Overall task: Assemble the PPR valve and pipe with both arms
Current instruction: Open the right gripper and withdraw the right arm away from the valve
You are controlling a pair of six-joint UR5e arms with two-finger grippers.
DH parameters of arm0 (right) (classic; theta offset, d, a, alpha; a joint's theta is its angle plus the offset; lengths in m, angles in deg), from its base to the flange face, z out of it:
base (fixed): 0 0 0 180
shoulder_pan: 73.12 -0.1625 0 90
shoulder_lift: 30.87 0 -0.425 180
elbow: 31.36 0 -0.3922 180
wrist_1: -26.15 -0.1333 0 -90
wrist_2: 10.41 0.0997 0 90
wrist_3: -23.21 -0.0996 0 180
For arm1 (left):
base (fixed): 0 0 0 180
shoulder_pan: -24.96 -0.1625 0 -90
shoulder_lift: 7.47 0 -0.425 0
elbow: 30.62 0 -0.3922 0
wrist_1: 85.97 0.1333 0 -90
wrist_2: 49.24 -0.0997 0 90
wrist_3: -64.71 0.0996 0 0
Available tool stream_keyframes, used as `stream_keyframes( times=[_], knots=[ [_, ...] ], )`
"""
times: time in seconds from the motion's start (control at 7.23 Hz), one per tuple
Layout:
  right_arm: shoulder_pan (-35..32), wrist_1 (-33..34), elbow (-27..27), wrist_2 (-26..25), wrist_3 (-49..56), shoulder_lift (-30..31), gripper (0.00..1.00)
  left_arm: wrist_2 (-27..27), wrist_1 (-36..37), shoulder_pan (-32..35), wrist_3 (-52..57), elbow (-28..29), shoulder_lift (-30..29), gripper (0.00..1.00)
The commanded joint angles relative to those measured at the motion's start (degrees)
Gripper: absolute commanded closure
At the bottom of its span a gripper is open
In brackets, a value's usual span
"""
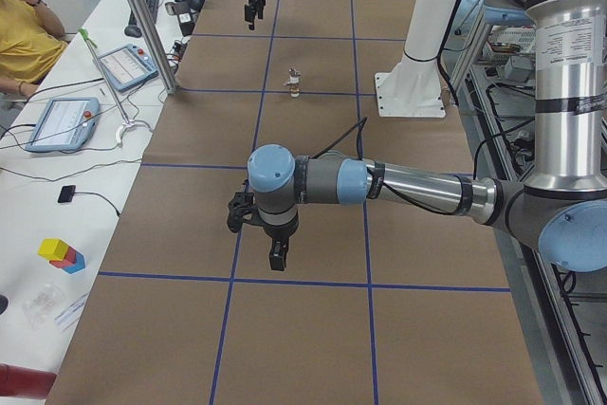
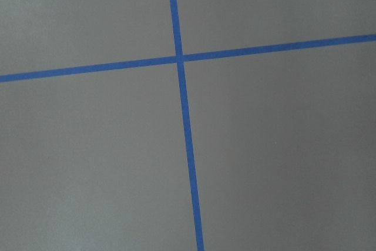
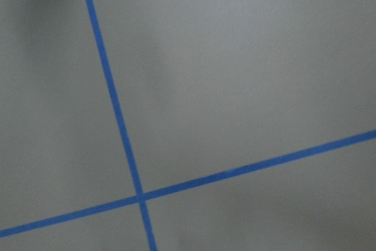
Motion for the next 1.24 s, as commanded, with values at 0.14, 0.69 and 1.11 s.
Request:
stream_keyframes(
  times=[0.14, 0.69, 1.11],
  knots=[
    [-13.4, -0.2, 1.4, 4.4, 31.7, 14.1, 0.01, 0.0, -2.2, 0.7, -0.5, -0.1, 0.2, 0.0],
    [-28.0, -0.6, 3.4, 5.0, 62.3, 33.7, 0.01, -0.4, -2.4, 0.7, -0.1, -0.3, -0.3, 0.0],
    [-35.3, -0.7, 3.7, 5.6, 66.8, 39.6, 0.0, -0.5, -2.4, 0.7, 0.0, -0.4, -0.6, 0.0]
  ],
)
